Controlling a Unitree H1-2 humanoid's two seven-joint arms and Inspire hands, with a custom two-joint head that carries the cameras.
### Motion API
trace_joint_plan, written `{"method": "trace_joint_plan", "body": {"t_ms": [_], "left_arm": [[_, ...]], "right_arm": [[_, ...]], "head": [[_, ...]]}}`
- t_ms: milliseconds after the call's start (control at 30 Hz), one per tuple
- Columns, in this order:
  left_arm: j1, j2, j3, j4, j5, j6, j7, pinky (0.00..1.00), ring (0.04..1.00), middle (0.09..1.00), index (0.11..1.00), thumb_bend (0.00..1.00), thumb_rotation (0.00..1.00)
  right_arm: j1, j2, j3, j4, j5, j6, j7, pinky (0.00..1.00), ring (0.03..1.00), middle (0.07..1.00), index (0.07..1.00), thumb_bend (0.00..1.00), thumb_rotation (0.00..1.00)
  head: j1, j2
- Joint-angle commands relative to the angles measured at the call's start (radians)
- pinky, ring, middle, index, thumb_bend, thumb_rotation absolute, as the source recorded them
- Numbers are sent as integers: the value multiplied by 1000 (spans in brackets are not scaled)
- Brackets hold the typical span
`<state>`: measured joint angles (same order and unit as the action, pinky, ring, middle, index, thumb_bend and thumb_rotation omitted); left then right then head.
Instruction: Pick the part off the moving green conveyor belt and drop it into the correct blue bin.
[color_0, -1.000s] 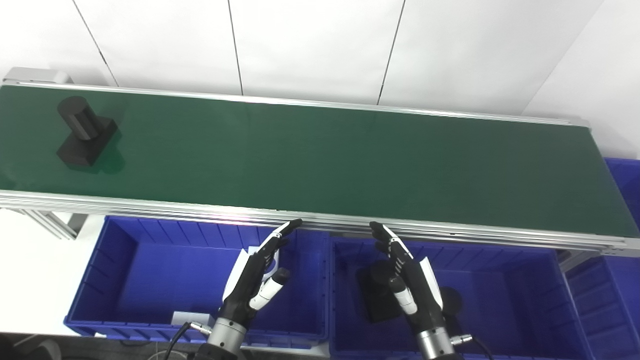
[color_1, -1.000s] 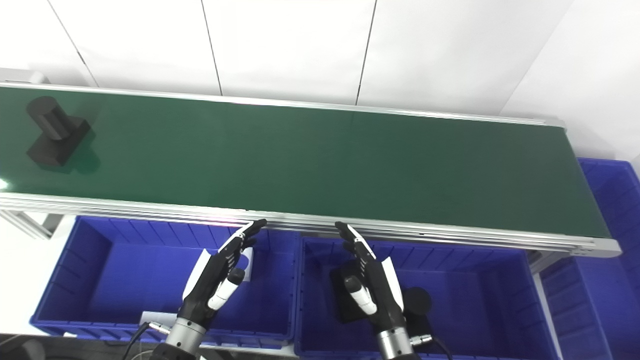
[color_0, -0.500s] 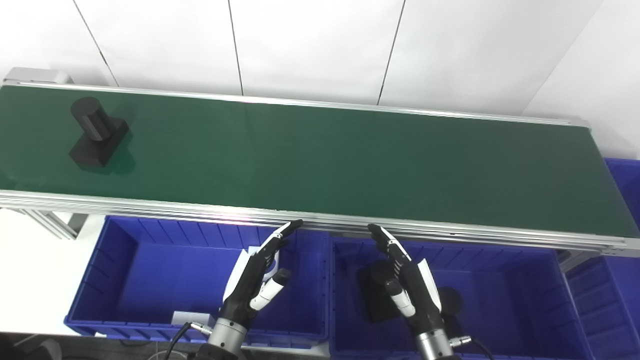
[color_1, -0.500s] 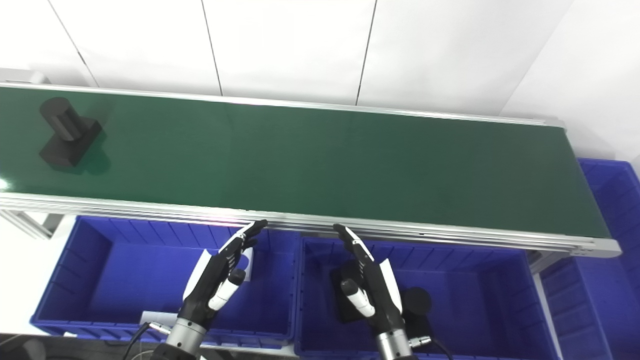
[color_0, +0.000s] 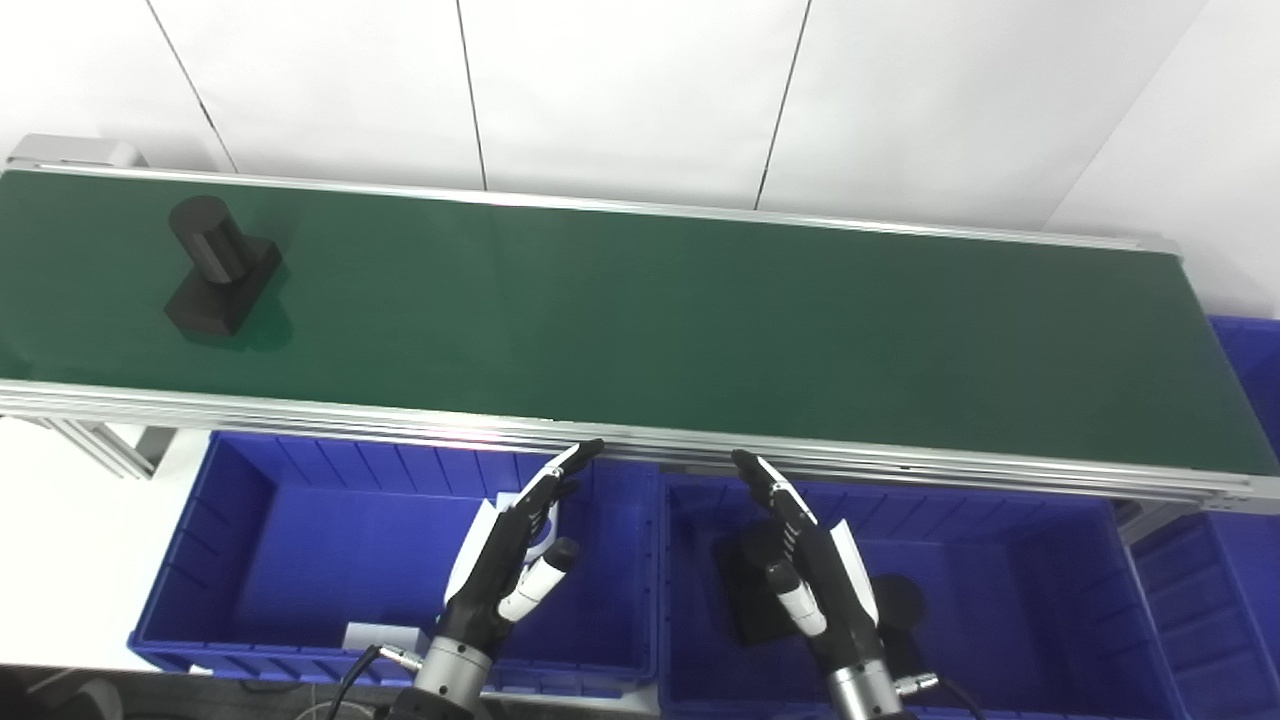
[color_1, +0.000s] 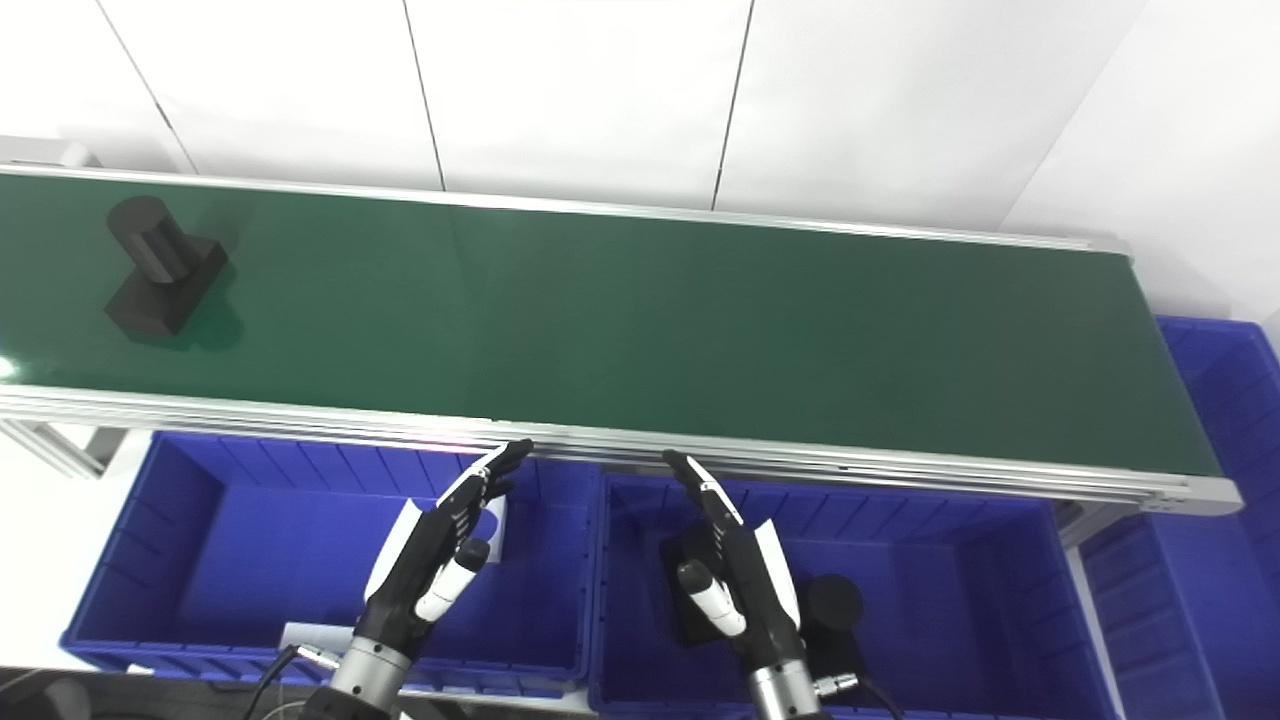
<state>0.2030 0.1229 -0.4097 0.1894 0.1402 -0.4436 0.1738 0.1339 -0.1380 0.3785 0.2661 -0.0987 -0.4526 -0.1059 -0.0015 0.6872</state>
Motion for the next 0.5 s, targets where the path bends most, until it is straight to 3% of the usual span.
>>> {"method": "trace_joint_plan", "body": {"t_ms": [0,467], "left_arm": [[-8,-1,-3,-23,1,-26,0,895,928,919,877,759,1000],[-9,-2,2,-15,1,-26,8,896,928,922,880,765,1000]], "right_arm": [[-15,-2,3,-20,6,-17,-16,928,929,920,898,881,1000],[-13,-2,2,-20,10,-17,-12,936,934,924,900,880,1000]], "head": [[2,0],[4,-2]]}}
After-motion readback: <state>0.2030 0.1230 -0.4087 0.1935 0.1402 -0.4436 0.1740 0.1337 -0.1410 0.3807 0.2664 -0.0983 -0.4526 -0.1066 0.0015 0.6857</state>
